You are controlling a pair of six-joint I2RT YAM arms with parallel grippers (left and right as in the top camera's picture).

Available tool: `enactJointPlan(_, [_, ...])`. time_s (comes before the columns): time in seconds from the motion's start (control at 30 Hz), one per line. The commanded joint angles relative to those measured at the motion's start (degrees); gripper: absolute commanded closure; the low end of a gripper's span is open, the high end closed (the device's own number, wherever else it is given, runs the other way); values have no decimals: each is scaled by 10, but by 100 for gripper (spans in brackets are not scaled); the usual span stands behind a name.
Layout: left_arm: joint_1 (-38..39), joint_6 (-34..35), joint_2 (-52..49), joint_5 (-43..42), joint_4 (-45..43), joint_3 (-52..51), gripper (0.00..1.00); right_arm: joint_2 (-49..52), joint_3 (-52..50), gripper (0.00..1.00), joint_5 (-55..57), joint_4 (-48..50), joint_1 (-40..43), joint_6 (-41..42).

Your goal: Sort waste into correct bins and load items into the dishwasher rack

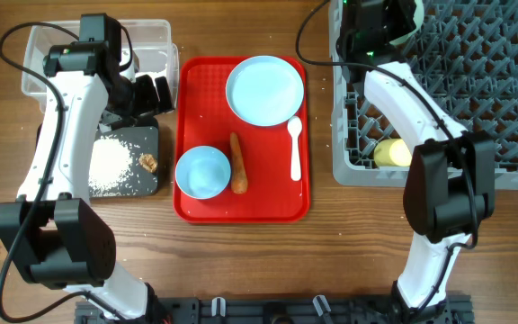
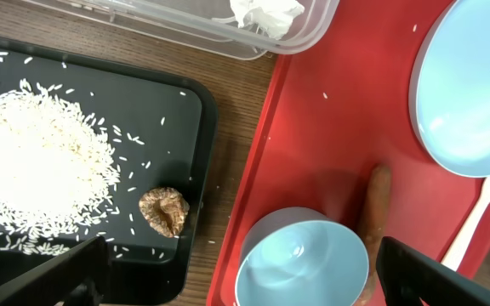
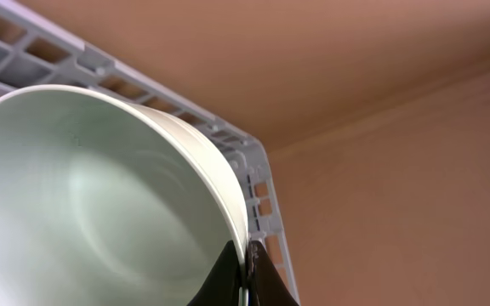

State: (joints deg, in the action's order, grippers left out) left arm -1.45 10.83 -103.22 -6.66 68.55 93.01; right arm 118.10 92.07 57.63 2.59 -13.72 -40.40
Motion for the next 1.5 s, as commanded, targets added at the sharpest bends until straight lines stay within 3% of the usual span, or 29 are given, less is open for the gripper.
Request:
enactJointPlan(0.0, [0, 1, 16, 5, -2, 11, 0, 24, 4, 96, -17, 22, -1, -2])
enactJointPlan(0.23, [0, 1, 16, 6, -2, 11, 0, 73, 4, 96, -18, 94, 0, -70])
enactJointPlan(0.57, [0, 1, 16, 5, -2, 11, 0, 90, 4, 95, -16, 95, -19, -96])
enactJointPlan(0.6, [0, 1, 16, 5, -2, 11, 0, 90, 4, 89, -16, 88, -24, -101])
enactJointPlan(0.67, [0, 1, 16, 6, -2, 11, 0, 90, 4, 56, -16, 75, -38, -108])
enactJointPlan(0.73, [0, 1, 16, 6, -2, 11, 0, 90, 4, 0, -12, 68, -49, -108])
enactJointPlan(0.97, [0, 1, 16, 6, -2, 11, 0, 90, 4, 0, -9, 83, -65, -106])
enactJointPlan(1.33, [0, 1, 16, 5, -2, 11, 0, 77, 4, 0, 23, 222, -87, -101])
enactJointPlan(1.47, [0, 1, 16, 6, -2, 11, 0, 76, 4, 0, 23, 222, -127, -2])
